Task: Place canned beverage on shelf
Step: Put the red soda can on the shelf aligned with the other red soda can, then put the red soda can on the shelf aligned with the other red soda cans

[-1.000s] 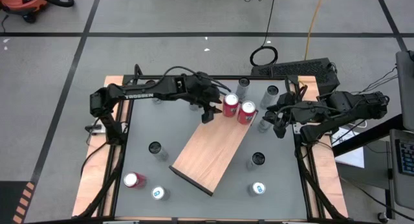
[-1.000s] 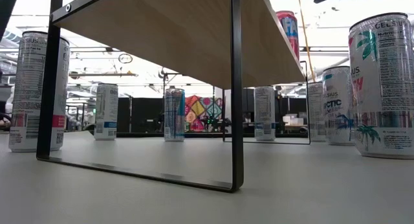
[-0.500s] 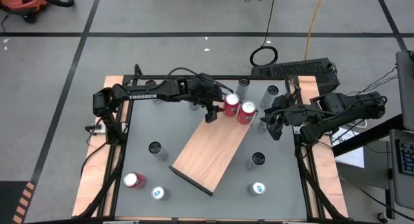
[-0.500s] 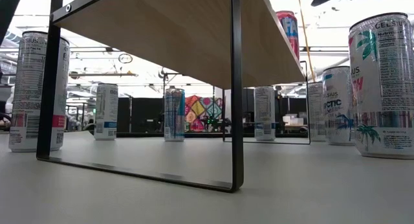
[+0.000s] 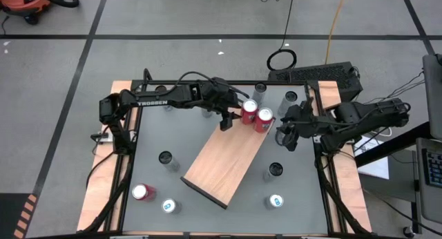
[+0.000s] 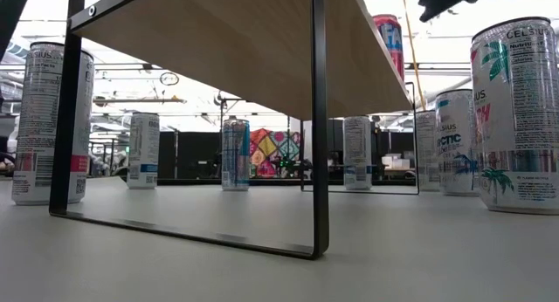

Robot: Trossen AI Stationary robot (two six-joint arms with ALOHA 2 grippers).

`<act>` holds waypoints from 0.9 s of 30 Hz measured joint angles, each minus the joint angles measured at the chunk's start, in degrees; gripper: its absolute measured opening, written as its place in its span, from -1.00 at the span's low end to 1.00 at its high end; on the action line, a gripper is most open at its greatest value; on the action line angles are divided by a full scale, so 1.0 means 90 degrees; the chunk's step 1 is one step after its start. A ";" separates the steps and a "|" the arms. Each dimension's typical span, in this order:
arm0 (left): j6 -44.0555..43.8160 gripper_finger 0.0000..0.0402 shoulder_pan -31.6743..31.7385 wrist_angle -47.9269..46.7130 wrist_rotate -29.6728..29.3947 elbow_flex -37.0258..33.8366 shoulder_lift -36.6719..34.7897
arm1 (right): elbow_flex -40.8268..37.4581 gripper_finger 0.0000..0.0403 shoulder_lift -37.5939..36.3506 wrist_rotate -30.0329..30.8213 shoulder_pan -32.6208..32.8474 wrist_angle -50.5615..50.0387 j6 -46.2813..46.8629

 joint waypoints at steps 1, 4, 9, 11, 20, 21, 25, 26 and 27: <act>0.0002 -0.02 0.0000 0.0008 0.0039 0.0000 0.0000 | 0.0000 -0.23 0.0044 0.0025 -0.0002 -0.0085 0.0073; 0.0000 -0.02 0.0000 0.0148 0.0106 0.0000 0.0000 | 0.0000 -0.23 0.0131 0.0034 -0.0002 -0.0249 0.0268; 0.0005 -0.02 0.0000 0.0336 0.0126 0.0000 -0.0002 | 0.0000 -0.23 0.0156 0.0038 -0.0002 -0.0291 0.0310; 0.0005 -0.02 0.0000 0.0330 0.0126 0.0000 -0.0002 | 0.0000 -0.23 0.0146 0.0038 -0.0002 -0.0309 0.0310; 0.0121 -0.02 0.0043 -0.0417 -0.0069 0.0000 -0.0059 | 0.0000 -0.23 0.0005 -0.0059 -0.0002 -0.0456 0.0728; 0.0113 -0.02 0.0047 -0.0479 -0.0089 0.0002 -0.0113 | 0.0000 -0.23 -0.0028 -0.0150 -0.0002 -0.0409 0.0738; 0.0023 -0.02 0.0029 -0.0677 -0.0113 0.0002 -0.0423 | 0.0000 -0.23 -0.0187 -0.0392 -0.0002 -0.0183 0.0735; -0.0106 -0.02 0.0015 -0.0686 -0.0112 0.0002 -0.0497 | 0.0000 -0.23 -0.0220 -0.0494 -0.0002 -0.0098 0.0724; -0.0278 -0.02 0.0001 -0.0697 -0.0112 0.0002 -0.0583 | 0.0000 -0.23 -0.0254 -0.0510 -0.0002 -0.0013 0.0698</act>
